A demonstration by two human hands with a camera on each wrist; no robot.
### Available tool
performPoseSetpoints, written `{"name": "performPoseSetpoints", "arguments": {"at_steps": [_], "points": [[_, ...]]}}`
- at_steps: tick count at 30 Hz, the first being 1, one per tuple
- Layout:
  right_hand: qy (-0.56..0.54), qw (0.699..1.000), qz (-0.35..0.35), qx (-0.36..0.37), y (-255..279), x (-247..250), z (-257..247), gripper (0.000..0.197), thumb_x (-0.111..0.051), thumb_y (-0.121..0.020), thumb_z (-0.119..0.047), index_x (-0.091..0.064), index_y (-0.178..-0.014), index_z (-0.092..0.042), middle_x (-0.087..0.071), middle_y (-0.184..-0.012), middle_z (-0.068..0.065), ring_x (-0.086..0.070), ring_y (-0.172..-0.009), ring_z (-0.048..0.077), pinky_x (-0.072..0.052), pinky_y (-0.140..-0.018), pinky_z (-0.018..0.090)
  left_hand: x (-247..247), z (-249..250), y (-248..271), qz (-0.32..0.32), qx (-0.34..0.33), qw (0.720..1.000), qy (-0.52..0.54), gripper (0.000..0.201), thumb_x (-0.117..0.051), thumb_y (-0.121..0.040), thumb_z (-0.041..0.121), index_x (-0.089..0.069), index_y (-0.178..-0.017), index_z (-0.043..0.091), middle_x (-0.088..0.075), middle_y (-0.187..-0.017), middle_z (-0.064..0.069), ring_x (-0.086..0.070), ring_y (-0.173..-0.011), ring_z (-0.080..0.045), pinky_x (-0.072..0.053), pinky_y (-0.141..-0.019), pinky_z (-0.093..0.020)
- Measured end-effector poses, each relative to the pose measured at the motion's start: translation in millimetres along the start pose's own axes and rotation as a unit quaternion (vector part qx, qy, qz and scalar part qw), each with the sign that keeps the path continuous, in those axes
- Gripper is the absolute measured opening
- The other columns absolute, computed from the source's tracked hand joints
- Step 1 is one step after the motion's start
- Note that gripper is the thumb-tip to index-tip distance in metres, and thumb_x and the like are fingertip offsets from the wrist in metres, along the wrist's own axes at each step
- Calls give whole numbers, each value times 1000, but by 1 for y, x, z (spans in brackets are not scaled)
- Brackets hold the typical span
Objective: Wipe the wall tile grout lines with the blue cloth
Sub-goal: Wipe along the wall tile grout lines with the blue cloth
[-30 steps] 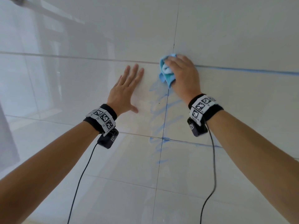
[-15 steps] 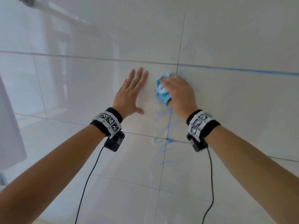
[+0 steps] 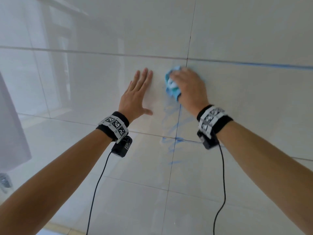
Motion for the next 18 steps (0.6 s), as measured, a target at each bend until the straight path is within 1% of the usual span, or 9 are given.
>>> {"name": "performPoseSetpoints", "arguments": {"at_steps": [1,3,5,8,10,13,14,16,18], "points": [[-15,999,-15,34,19,-12,-10,25,-71,-89,-12,-72,-115,-9,-71,-116,8,-64,-109,30,-48,-99,39,-1,0,1,2,-1,1000,-2,161,-99,-50,50,10,-167,28,13,-175,10,11,-161,-18,-33,-125,-49],[4,989,-58,134,50,-28,-28,30,-69,-86,-6,-73,-115,-6,-73,-118,10,-66,-110,31,-44,-103,37,-2,0,1,-2,-4,1000,-4,161,-98,-51,51,11,-167,28,14,-174,10,12,-161,-18,-34,-124,-48],[20,983,-92,160,47,-27,-28,29,-70,-86,-10,-74,-115,-6,-73,-118,10,-67,-109,31,-46,-102,37,-3,-1,3,0,-3,1000,-6,161,-98,-51,52,12,-166,28,15,-174,10,12,-161,-18,-34,-125,-47],[4,998,1,58,-8,3,0,23,-66,-93,-26,-72,-108,-10,-72,-110,10,-66,-103,33,-50,-95,40,-3,0,3,0,-1,1000,-5,161,-97,-51,53,12,-166,28,15,-174,11,12,-161,-18,-31,-126,-44],[11,999,39,-18,-40,23,21,29,-65,-92,-29,-71,-114,-10,-72,-116,8,-63,-111,32,-51,-97,40,-4,1,2,4,-1,1000,-6,161,-97,-51,53,12,-166,27,15,-174,10,12,-161,-18,-28,-126,-40],[12,997,53,-47,-40,15,16,36,-73,-89,-26,-70,-120,-9,-71,-122,7,-60,-115,29,-48,-101,38,-5,1,3,6,2,1000,-10,161,-98,-51,52,11,-167,26,14,-174,9,12,-161,-18,-28,-126,-37],[5,999,37,-24,-29,4,6,33,-74,-88,-22,-70,-118,-10,-71,-119,8,-61,-113,30,-48,-100,38,-5,1,3,9,3,1000,-10,161,-98,-51,52,11,-167,26,14,-175,9,11,-161,-18,-28,-126,-37],[8,996,-29,78,0,-18,-19,31,-71,-87,-14,-71,-117,-8,-71,-118,9,-63,-112,31,-48,-101,39,-5,0,3,9,0,1000,-9,161,-98,-50,52,10,-167,26,14,-175,9,11,-161,-18,-27,-124,-34],[34,986,-85,139,14,-22,-23,34,-66,-87,-14,-71,-119,-6,-71,-121,9,-64,-115,31,-48,-104,39,-5,1,3,6,1,1000,-11,161,-97,-51,53,11,-167,27,15,-174,9,12,-161,-18,-27,-123,-33]]}}
Point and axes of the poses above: each hand's wrist, its own y-axis away from the middle knuckle, its own x-axis out of the back of the hand, z = x × y, the point moved 5 cm from there along -y, towards the middle knuckle
